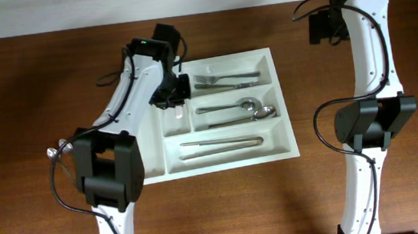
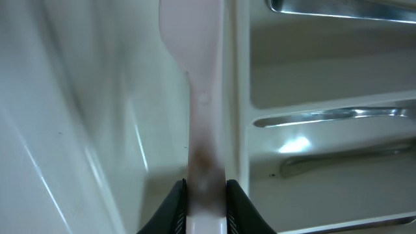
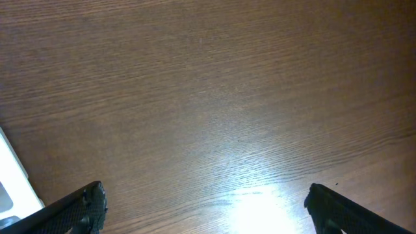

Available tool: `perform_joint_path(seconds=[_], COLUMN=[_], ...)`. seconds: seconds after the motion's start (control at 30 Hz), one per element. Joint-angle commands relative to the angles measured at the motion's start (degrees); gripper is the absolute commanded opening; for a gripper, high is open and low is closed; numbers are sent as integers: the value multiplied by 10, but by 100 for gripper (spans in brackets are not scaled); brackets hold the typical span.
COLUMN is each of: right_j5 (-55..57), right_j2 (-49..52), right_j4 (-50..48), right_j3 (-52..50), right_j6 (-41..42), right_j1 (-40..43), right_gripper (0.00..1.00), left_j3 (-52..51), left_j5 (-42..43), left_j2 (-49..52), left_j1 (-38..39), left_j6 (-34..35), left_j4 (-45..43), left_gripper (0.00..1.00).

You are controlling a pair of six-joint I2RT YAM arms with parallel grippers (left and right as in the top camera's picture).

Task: Pack container
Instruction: 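Carry the pink knife into the tray's narrow left compartment and release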

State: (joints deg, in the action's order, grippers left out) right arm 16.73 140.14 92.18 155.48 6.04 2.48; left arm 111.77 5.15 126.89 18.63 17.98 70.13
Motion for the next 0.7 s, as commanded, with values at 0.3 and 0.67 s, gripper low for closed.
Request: perform_joint_path(seconds=[0.3,0.67], right_j5=[13,13], right_j2=[-16,-16], right_j4=[0,0], right_j3=[10,10], right_j6=[7,7], right_j1=[-2,-2], right_gripper=[99,99], left_j3=[-37,-76], left_j5=[-50,-50], left_j2=[-2,-2], left_j1=[4,4], left_j6=[65,64], left_j4=[5,-26], left_gripper=[2,42])
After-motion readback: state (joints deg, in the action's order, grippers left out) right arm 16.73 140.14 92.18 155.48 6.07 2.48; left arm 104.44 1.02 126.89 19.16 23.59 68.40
